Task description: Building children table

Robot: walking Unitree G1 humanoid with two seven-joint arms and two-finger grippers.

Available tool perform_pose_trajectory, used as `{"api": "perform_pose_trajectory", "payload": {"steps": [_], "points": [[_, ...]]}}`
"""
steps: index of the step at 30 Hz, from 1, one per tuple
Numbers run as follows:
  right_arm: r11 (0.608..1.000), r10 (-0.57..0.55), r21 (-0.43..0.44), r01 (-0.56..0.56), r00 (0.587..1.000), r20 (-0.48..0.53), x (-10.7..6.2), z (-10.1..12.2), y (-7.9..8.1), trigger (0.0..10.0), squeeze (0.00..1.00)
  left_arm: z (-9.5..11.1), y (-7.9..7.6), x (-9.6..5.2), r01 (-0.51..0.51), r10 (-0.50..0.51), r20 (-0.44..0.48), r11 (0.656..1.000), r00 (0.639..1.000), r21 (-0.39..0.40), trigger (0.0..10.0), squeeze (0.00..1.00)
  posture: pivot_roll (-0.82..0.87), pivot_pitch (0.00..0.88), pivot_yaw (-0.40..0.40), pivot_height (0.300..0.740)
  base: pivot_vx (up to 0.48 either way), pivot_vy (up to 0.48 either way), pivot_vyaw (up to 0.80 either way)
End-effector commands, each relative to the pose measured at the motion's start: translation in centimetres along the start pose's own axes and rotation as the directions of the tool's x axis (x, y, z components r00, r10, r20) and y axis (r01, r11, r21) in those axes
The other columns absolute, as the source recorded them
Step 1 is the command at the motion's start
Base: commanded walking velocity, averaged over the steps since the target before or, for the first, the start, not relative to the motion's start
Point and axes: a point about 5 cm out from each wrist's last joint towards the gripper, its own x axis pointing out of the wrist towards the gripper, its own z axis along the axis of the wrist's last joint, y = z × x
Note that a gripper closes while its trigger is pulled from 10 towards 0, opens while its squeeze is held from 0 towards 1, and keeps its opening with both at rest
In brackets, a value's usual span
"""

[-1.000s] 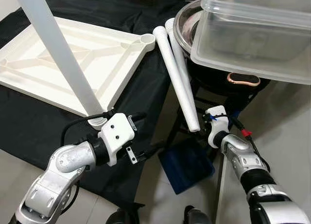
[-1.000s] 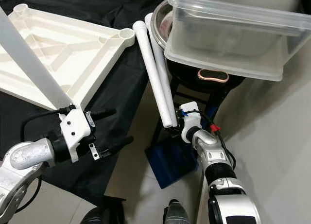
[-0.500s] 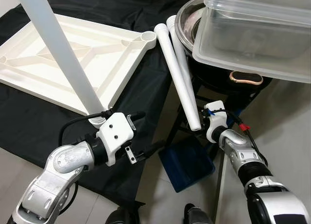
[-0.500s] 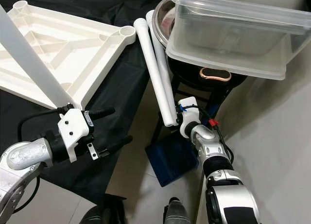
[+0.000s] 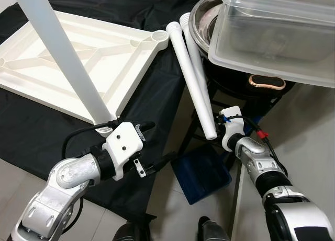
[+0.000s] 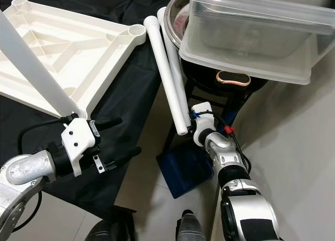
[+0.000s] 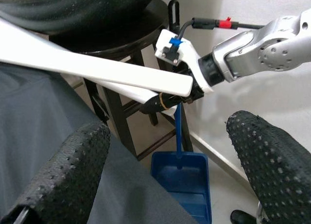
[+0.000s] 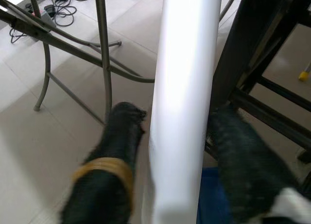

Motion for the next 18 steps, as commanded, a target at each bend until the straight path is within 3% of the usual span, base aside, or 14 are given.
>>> {"api": "perform_pose_trajectory", "payload": {"steps": [1,14,18], "points": [[1.000,0.001,0.016,-0.001,1.000,-0.011,-0.06,-0.69,0.22,0.0,0.00,-0.03,-0.14,-0.44,0.005,-0.005,-0.014,1.000,1.000,-0.008,10.0,0.00,0.04,0.328,-0.001,0.740,0.000,0.000,0.00],[1.000,-0.010,0.025,0.010,1.000,0.003,-0.16,-0.24,-0.40,0.0,0.00,0.04,-0.26,-0.46,0.004,-0.004,-0.014,1.000,1.000,-0.011,10.0,0.00,0.04,0.330,-0.002,0.740,0.000,0.000,0.00],[1.000,-0.010,0.030,0.010,1.000,0.017,-0.19,0.07,-0.58,0.0,0.00,-0.01,-0.47,-0.18,-0.003,0.003,0.001,0.998,1.000,-0.059,10.0,0.00,0.04,0.324,0.002,0.740,0.000,0.000,0.00]]}}
